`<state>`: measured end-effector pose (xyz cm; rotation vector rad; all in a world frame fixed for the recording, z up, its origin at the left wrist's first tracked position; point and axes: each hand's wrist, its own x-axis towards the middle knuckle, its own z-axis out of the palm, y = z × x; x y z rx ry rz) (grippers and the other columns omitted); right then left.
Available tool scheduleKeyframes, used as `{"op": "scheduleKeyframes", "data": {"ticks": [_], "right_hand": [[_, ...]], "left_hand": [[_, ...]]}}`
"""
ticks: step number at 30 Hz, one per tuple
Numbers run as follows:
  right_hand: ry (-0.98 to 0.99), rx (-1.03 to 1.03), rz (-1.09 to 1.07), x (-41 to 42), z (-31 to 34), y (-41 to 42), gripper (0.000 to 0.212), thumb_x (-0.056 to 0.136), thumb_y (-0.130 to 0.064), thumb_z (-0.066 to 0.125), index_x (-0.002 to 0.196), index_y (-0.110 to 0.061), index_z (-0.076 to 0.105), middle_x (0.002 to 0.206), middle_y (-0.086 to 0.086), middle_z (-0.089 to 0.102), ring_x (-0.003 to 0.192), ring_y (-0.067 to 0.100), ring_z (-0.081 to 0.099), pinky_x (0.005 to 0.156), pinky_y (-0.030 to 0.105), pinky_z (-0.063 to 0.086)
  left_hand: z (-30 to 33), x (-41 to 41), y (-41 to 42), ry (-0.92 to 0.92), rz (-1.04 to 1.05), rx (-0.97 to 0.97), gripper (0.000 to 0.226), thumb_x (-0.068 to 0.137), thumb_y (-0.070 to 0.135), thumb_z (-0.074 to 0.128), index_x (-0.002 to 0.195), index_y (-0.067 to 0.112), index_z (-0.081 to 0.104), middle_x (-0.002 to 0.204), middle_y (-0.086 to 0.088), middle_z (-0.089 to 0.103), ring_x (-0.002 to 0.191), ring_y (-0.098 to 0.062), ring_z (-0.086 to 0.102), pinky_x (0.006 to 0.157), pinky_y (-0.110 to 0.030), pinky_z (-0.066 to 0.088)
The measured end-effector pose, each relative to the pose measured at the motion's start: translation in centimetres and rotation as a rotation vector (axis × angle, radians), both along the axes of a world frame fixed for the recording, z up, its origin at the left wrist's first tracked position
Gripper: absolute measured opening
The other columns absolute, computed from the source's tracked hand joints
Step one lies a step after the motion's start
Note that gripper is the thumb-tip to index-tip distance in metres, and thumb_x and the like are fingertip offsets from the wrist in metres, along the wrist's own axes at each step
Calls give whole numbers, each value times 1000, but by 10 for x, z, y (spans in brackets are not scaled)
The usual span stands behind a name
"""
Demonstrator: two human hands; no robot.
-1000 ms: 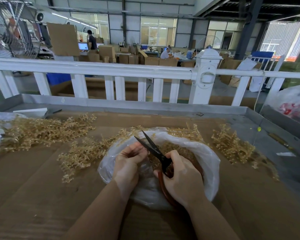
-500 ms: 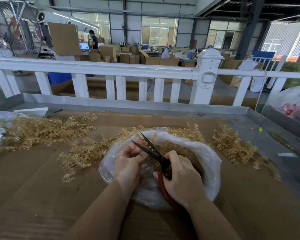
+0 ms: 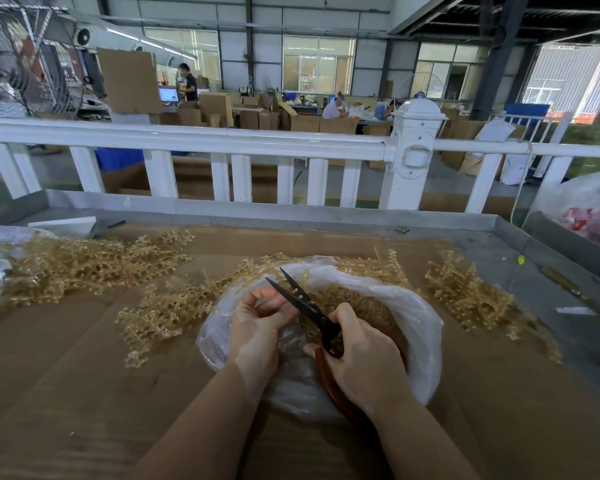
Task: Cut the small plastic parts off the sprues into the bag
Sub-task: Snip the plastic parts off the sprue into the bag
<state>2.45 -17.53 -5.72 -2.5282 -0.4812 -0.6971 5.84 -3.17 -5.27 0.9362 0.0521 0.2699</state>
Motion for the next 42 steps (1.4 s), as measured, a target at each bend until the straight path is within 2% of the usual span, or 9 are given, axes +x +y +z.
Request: {"op": "scheduleKeyframes", "data": {"ticks": [10,13,17,20,25,30,35,38,42], "right_hand": [[-2,-31,5,2,0,0,44,82,-62,51,103,-23,49,84,-7,66,76,9,63,65,23,53],[-8,-23,8,1,0,0,43,83,-59,53,104,-22,50,84,-7,66,76,9,64,65,24,54],[-24,-2,6,-1,1,0,50,80,-63,49,104,-20,53,87,-6,66,78,10,64,66,26,55],[-35,15,4,-2,2,-1,47,80,-61,51,102,-20,54,87,-8,65,80,9,62,69,24,54],[-27,23,8,-1,3,-1,43,81,-59,54,102,-20,53,87,-8,63,80,7,60,68,22,51],[-23,14,20,-1,3,0,42,83,-56,57,102,-19,52,86,-7,65,77,8,62,66,20,52],[-44,14,1,-1,2,2,39,80,-52,66,97,-19,53,80,-7,66,71,8,63,59,17,49],[-71,34,-24,-1,2,1,38,78,-51,69,94,-21,54,76,-9,65,66,7,62,55,14,44],[-85,99,-57,-1,-1,-1,44,76,-55,68,100,-20,57,81,-10,66,72,6,62,59,18,49]], "left_hand": [[1,-1,1,5,-10,-46,38,75,-29,50,79,9,50,60,0,61,65,-13,66,65,-23,58],[0,-1,2,9,-23,-43,38,75,-28,51,81,9,51,61,0,61,67,-15,66,64,-23,57],[-1,0,3,8,-32,-6,34,75,-27,52,83,6,56,62,0,64,68,-13,68,65,-23,57],[-1,-2,2,-4,-81,57,35,74,-28,51,77,7,55,60,0,61,70,-14,65,70,-25,58],[-2,-2,1,34,-132,54,31,73,-27,53,84,2,55,75,-10,63,74,-19,67,65,-23,56],[-2,-3,2,33,-163,73,31,73,-25,54,84,3,56,74,-8,68,76,-20,69,67,-25,57],[1,-2,3,73,-196,-48,22,81,-18,50,83,2,56,70,-8,67,68,-19,69,66,-29,60],[2,-1,3,121,-186,-80,12,87,-8,51,85,1,57,78,-13,64,68,-20,65,65,-27,58],[3,-1,2,152,-165,-86,15,91,-8,48,82,1,56,79,-13,62,62,-15,67,61,-22,58]]}}
